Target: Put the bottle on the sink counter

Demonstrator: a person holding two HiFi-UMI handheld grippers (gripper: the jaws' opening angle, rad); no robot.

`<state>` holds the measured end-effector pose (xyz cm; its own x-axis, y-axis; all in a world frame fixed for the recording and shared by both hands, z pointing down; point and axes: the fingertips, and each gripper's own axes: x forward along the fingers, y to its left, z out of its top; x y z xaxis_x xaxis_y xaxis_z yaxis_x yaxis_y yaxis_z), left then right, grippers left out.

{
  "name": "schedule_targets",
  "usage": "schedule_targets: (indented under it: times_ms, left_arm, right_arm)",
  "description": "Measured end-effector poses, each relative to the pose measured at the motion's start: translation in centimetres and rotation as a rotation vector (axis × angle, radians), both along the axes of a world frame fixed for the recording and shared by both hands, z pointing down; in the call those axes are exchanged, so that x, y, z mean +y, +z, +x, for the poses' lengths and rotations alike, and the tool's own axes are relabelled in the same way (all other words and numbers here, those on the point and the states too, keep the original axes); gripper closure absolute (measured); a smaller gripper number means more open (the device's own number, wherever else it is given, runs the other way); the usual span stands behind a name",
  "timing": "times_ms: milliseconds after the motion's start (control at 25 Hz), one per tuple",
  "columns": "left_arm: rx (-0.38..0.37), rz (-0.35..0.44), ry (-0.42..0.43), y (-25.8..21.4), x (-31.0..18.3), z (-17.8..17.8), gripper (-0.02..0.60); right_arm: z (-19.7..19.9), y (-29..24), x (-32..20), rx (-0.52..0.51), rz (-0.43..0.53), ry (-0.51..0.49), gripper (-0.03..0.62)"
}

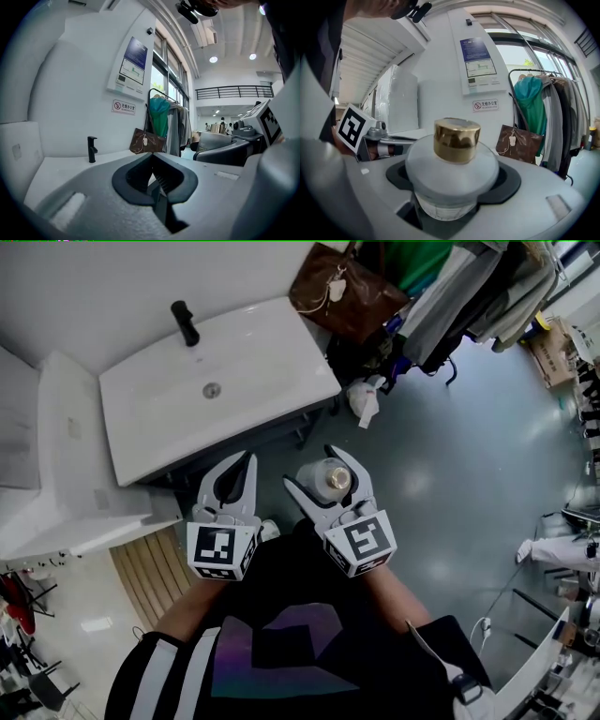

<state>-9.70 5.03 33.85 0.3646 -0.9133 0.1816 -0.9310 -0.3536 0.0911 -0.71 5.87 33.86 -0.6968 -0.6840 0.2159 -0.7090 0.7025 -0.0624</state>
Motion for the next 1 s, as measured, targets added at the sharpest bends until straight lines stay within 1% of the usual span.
schedule_targets:
  times_ms: [240,480,720,1000]
  left_arm:
    - [0.019,0.002,-0.048,0.2,-1.2,-2.5,0.578]
    - [0.007,-0.034,-0.094,2.1,-3.0,-4.6,0.578]
    - [0.005,-0.046,-0.121,2.9,-7.5,-5.7,0.578]
    - [0.012,-0.083,-0.156,3.6,-14.2,-6.5,0.578]
  right_arm:
    - [-2.0,0.2,-1.9,0.028,0.006,-0.037,0.237]
    - [-3.7,1.8,-5.2,0.024,-0.013,-0.063,0.238]
    - [-5.5,3.4,-9.6,0.037,-0.031,-0.109,0.238]
    - [-6.8,4.1,-16.7,0.06,-0.044,-0.157,0.238]
